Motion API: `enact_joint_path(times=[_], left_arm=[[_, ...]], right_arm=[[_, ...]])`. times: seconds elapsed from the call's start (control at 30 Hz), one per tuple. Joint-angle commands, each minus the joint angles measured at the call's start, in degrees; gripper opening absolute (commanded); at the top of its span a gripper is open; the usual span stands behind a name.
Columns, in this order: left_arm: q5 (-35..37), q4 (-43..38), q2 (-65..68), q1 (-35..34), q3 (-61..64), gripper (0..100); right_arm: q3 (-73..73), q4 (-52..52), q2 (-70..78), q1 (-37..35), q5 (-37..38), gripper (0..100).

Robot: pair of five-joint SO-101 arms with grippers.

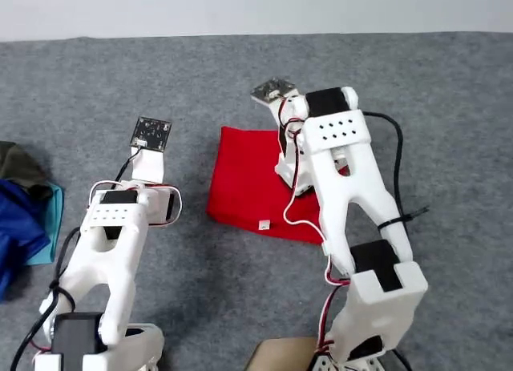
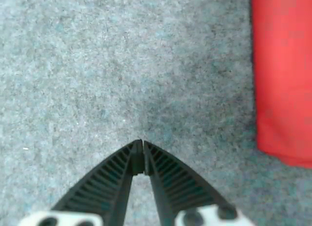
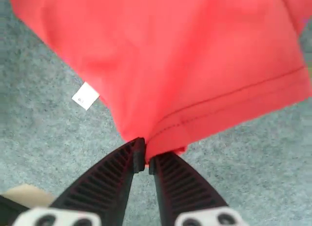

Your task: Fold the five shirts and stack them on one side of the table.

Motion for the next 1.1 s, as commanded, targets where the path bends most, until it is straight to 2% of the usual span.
enact_joint_path(times=[0.0, 0.23, 0.47, 0.73, 0.97, 1.07], left_arm=[[0.5, -1.1, -2.5, 0.4, -0.3, 1], [0.5, -1.1, -2.5, 0.4, -0.3, 1], [0.5, -1.1, -2.5, 0.4, -0.2, 1], [0.5, -1.1, -2.5, 0.4, -0.2, 1], [0.5, -1.1, -2.5, 0.4, -0.2, 1], [0.5, -1.1, -2.5, 0.4, -0.2, 1]], right_arm=[[3.1, 2.6, -3.4, 0.7, -1.5, 0.9], [7.6, 1.0, -1.7, 1.5, -4.1, 1.9], [1.3, 0.7, 1.2, 6.0, -4.2, 20.3], [-10.5, -1.0, 7.3, 7.9, -4.2, 20.1], [-14.4, -12.4, 15.6, 8.1, -3.8, 13.1], [-16.7, -14.5, 18.9, 10.1, -3.8, 13.4]])
